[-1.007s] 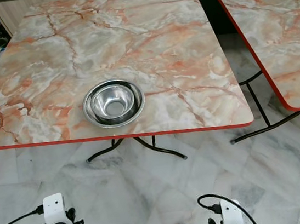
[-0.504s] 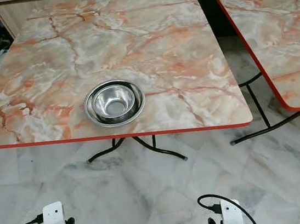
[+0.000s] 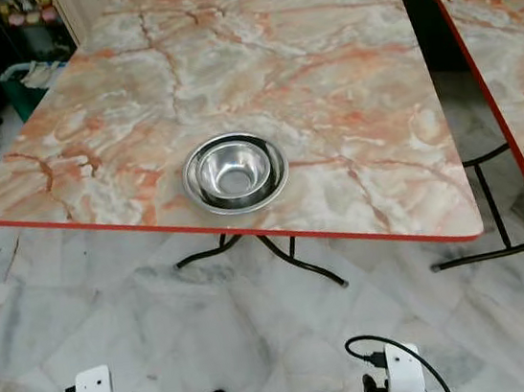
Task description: Setting the table
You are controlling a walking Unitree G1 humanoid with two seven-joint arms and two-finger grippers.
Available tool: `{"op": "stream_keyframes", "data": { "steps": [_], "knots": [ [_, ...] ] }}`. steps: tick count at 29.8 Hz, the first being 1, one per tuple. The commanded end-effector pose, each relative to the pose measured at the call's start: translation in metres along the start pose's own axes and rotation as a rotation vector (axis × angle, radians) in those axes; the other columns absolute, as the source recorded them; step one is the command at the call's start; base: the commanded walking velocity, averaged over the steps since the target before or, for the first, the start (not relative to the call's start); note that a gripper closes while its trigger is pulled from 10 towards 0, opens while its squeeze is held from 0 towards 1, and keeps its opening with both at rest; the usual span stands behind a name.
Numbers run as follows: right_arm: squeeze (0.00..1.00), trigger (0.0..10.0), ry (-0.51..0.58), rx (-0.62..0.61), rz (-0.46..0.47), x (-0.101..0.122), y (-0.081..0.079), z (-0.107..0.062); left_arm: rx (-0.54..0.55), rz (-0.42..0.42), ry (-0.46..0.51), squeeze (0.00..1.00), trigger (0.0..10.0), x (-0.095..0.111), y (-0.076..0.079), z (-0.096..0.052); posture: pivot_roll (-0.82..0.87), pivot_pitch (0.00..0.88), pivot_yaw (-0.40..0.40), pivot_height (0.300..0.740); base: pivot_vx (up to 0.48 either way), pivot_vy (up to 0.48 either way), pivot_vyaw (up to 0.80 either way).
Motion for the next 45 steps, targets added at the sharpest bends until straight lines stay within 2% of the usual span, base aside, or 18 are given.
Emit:
{"op": "stream_keyframes", "data": {
  "steps": [1, 33, 45],
  "knots": [
    [0.0, 10.0, -0.026, -0.024, 0.027, -0.01, 0.007, -0.002, -0.011, 0.015, -0.026, 0.0, 10.0, -0.009, 0.001, -0.002, -0.04, 0.206, -0.022, 0.74, 0.0, -0.337, 0.0],
    [0.0, 10.0, -0.037, -0.025, -0.011, -0.012, 0.009, -0.003, -0.06, 0.069, -0.034, 0.0, 10.0, -0.015, 0.013, -0.004, -0.03, 0.176, -0.023, 0.74, 0.0, -0.359, 0.0],
    [0.0, 10.0, -0.04, -0.029, 0.004, -0.015, 0.009, -0.004, -0.072, 0.082, -0.039, 0.0, 10.0, -0.017, 0.014, -0.005, -0.03, 0.167, -0.019, 0.74, 0.0, -0.364, 0.0]
  ]
}}
Point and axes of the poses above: a point about 5 cm out from each wrist's last joint towards the gripper, its own z axis pointing out of the wrist towards the gripper, its own x axis along the axis of the wrist's last joint, y = z × x, the point moved 4 cm from there along z, pointing out of the wrist towards the gripper, and after that the axes turned 11 degrees about z, right-handed, at the moved point
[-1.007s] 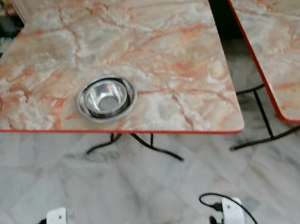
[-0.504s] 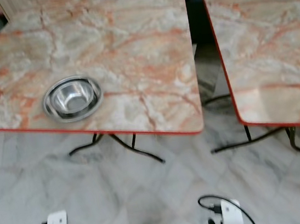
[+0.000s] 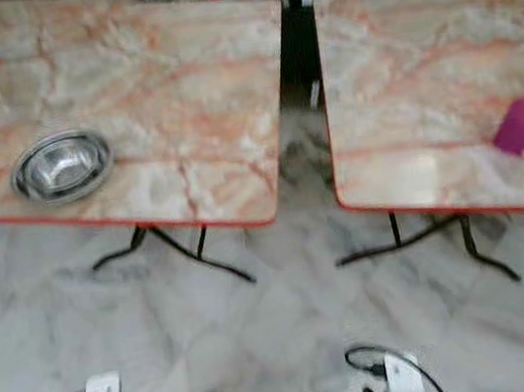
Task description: Setting the table
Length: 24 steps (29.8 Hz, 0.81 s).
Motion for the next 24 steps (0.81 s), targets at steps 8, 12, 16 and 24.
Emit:
{"op": "stream_keyframes", "data": {
  "steps": [8, 12, 16, 24],
  "knots": [
    [0.0, 10.0, -0.017, -0.029, 0.016, -0.0074, 0.0101, -0.0027, -0.02, 0.014, -0.023, 0.0, 10.0, -0.0062, 0.0057, -0.0011, -0.03, 0.179, -0.017, 0.74, 0.0, -0.362, 0.0],
    [0.0, 10.0, -0.016, -0.032, 0.018, -0.0073, 0.0106, -0.0028, -0.015, 0.005, -0.019, 0.0, 10.0, -0.0048, 0.0047, -0.0008, -0.03, 0.186, -0.021, 0.74, 0.0, -0.359, 0.0],
    [0.0, 10.0, -0.015, -0.032, 0.02, -0.0071, 0.0104, -0.0027, -0.011, -0.002, -0.023, 0.0, 10.0, -0.0057, 0.0038, -0.0009, -0.03, 0.194, -0.019, 0.74, 0.0, -0.36, 0.0],
    [0.0, 10.0, -0.012, -0.038, 0.026, -0.0064, 0.0106, -0.0026, -0.013, 0.0, -0.034, 0.0, 10.0, -0.0106, 0.0038, -0.0021, -0.04, 0.201, -0.017, 0.74, 0.0, -0.361, 0.0]
  ]
}}
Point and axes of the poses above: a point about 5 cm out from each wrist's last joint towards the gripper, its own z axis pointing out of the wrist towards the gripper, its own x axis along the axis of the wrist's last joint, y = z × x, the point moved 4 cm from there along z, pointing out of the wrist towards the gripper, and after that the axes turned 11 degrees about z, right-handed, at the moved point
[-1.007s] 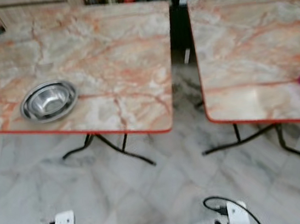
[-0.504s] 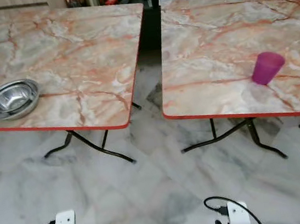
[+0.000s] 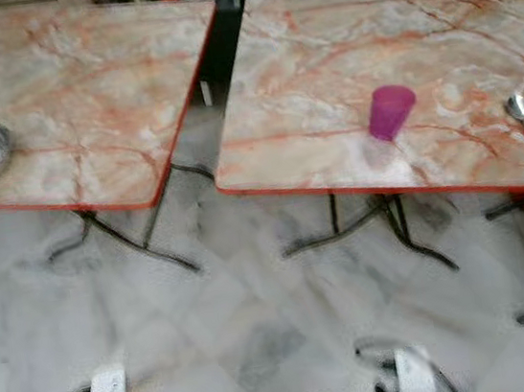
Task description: Setting the table
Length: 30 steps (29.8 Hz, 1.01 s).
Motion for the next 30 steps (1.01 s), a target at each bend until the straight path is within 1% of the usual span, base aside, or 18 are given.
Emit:
{"op": "stream_keyframes", "data": {
  "steps": [1, 17, 21, 25, 30],
  "knots": [
    [0.0, 10.0, -0.009, -0.023, 0.019, -0.0029, 0.0072, -0.0013, -0.01, -0.001, -0.028, 0.0, 10.0, -0.0079, 0.0033, -0.0014, -0.04, 0.202, -0.016, 0.74, 0.0, -0.364, 0.0],
    [0.0, 10.0, -0.008, -0.027, 0.021, -0.0027, 0.0078, -0.0014, -0.009, -0.008, -0.024, 0.0, 10.0, -0.0056, 0.0033, -0.0008, -0.04, 0.204, -0.016, 0.74, 0.015, -0.359, 0.0],
    [0.0, 10.0, -0.008, -0.027, 0.021, -0.0026, 0.0078, -0.0014, -0.002, -0.014, -0.024, 0.0, 10.0, -0.0045, 0.002, -0.0004, -0.04, 0.205, -0.018, 0.74, 0.0, 0.0, 0.0],
    [0.0, 10.0, -0.008, -0.025, 0.02, -0.0026, 0.0076, -0.0013, 0.009, -0.039, -0.017, 0.0, 10.0, -0.0018, -0.0004, 0.0002, -0.04, 0.203, -0.019, 0.74, 0.0, 0.0, 0.0],
    [0.0, 10.0, -0.007, -0.023, 0.02, -0.0025, 0.0074, -0.0014, -0.01, -0.044, -0.019, 0.0, 10.0, -0.0025, 0.0011, 0.0001, -0.04, 0.197, -0.018, 0.74, 0.0, 0.0, 0.0]
  ]
}}
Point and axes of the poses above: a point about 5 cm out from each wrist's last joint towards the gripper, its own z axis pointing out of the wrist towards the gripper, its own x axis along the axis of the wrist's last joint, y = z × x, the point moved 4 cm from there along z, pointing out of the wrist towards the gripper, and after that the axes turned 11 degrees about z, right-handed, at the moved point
